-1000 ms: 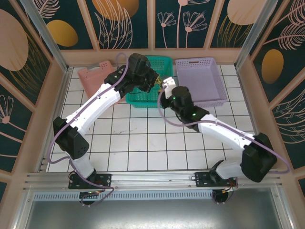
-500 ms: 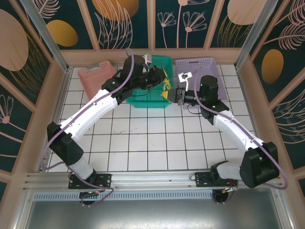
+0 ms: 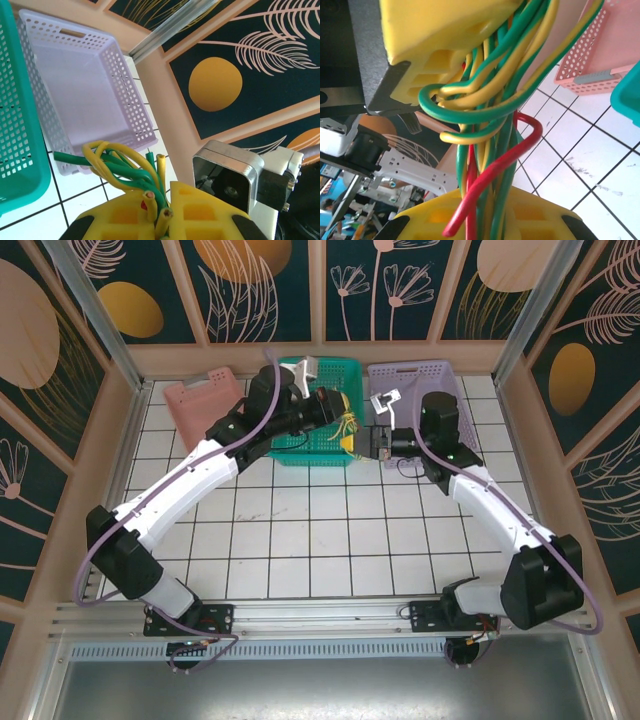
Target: Untangle the cables
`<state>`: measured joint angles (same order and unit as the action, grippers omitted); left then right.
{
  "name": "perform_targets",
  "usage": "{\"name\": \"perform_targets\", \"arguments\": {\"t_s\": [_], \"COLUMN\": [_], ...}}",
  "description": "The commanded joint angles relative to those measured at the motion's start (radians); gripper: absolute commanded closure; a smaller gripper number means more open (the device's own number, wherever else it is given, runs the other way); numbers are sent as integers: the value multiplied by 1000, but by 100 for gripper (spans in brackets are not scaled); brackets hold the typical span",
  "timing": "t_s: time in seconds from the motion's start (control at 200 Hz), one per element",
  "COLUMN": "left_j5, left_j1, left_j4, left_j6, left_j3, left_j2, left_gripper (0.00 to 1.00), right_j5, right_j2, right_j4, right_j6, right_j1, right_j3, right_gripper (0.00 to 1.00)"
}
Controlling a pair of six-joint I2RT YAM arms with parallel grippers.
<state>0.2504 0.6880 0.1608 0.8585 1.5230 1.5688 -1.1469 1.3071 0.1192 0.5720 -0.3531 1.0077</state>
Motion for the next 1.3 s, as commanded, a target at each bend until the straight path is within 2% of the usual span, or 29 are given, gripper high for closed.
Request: {"name": "perform_targets", "arguments": {"t_s": [0.0, 0.075, 0.145, 0.195, 0.235, 0.335, 0.39, 0.455, 0.54, 0.596, 0.721, 0.856, 0.891, 1.026, 1.126, 1.236, 1.296], "left_j5": [-226, -236, -245, -257, -264, -296, -312, -324, -327, -321, -296, -299, -293, -276, -274, -249, -236], "left_j1": [-77, -77, -76, -77, -75, -74, -72, -68, -65, -62, -54, -53, -53, -50, -50, -49, -50], "left_j4": [-143, -107, -59, -19, 6, 101, 181, 303, 479, 560, 632, 698, 701, 697, 691, 677, 672], "left_j6": [-124, -73, 3, 77, 134, 295, 367, 438, 501, 535, 614, 657, 661, 687, 701, 714, 721], "left_j3": [3, 24, 54, 69, 75, 104, 146, 221, 363, 438, 512, 547, 548, 531, 517, 507, 505], "left_j2": [-34, -21, -3, 9, 16, 39, 62, 104, 192, 233, 274, 285, 284, 272, 259, 255, 255], "left_gripper": [100, 100, 100, 100, 100, 100, 100, 100, 100, 100, 100, 100, 100, 100, 100, 100, 100], "right_j5": [-154, -13, 155, 325, 496, 869, 1072, 1326, 1560, 1671, 1850, 2066, 2105, 2178, 2173, 2126, 2105], "right_j2": [-5, -11, -55, -105, -151, -267, -298, -289, -239, -196, -77, 48, 72, 130, 162, 199, 219], "right_j4": [-313, -394, -379, -358, -340, -262, -236, -227, -187, -146, -24, 46, 65, 129, 114, 106, 101], "right_j6": [-161, -225, -225, -218, -218, -241, -303, -393, -481, -521, -610, -694, -728, -806, -806, -812, -805], "right_j1": [2, 6, 6, 2, -10, -90, -182, -339, -496, -562, -648, -661, -659, -641, -613, -586, -570], "right_j3": [67, 87, 76, 68, 63, 21, 5, 8, 26, 37, 73, 153, 167, 174, 184, 198, 208], "right_gripper": [100, 89, 65, 53, 46, 36, 34, 33, 30, 28, 23, 20, 16, 14, 14, 20, 28]}}
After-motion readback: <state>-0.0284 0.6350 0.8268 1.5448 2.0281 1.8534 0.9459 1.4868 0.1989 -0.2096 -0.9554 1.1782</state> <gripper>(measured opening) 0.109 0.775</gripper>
